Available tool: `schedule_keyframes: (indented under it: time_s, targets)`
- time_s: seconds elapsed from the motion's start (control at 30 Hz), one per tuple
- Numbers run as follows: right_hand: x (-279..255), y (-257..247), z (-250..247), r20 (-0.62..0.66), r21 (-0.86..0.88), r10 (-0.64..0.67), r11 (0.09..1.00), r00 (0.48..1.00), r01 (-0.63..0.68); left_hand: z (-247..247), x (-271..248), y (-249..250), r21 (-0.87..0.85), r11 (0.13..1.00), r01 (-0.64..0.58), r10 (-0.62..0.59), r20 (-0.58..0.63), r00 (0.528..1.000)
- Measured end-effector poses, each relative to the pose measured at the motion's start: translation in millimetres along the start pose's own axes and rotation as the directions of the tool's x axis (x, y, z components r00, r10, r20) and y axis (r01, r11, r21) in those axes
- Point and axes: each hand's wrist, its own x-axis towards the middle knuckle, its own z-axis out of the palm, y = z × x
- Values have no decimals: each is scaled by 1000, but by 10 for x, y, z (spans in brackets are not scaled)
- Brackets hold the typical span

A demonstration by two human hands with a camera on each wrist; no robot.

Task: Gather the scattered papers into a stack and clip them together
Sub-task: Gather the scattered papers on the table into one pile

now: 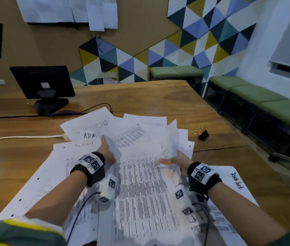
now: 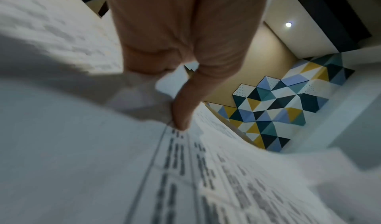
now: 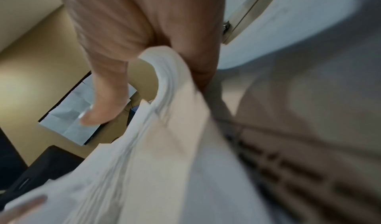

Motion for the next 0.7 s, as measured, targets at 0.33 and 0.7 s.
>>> schedule_keyframes:
  time_s: [0.33,0.7]
  targets:
    - [65,264,-291,-60,225,128,968,990,-111,-393,161,-201,-404,911,-88,105,18,994]
    - [16,165,-441,-92,250,267,939,959,-238,-501,141,-289,60,988,-140,83,556,827]
